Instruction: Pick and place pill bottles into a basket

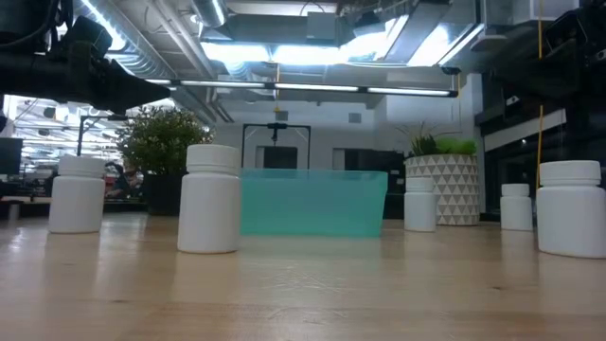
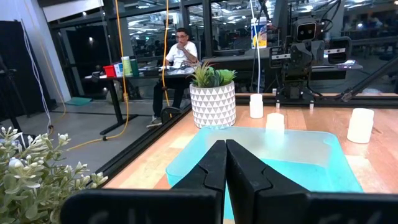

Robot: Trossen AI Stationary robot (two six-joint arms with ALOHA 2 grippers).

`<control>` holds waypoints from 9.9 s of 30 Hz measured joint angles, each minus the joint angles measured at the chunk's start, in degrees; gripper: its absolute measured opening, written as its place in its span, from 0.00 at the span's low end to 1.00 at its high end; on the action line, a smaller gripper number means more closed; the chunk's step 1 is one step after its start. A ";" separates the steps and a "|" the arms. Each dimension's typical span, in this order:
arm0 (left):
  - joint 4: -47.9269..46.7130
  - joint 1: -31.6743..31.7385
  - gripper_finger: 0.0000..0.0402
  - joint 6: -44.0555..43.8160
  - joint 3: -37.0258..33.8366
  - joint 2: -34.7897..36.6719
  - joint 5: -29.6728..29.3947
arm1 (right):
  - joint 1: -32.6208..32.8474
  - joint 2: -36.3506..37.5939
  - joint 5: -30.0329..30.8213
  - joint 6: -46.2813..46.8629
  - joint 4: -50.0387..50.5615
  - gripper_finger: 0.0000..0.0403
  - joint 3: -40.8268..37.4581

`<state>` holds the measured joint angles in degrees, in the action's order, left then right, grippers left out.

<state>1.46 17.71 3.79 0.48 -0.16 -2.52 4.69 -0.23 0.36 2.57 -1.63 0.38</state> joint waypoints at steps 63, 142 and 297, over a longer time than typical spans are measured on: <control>-0.24 0.01 0.01 -0.92 0.01 -0.01 5.12 | 0.00 0.00 0.02 1.95 -0.05 0.05 0.00; 5.26 0.01 0.08 -7.05 -0.01 0.01 0.73 | -1.09 -49.61 26.28 56.01 67.51 0.24 44.22; 4.80 0.00 0.08 3.02 -0.01 0.01 -2.90 | 0.48 -64.21 30.47 31.62 30.58 0.38 49.11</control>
<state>6.26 17.71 6.81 0.47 -0.14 -5.42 5.17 -64.45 30.83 34.19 28.95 49.50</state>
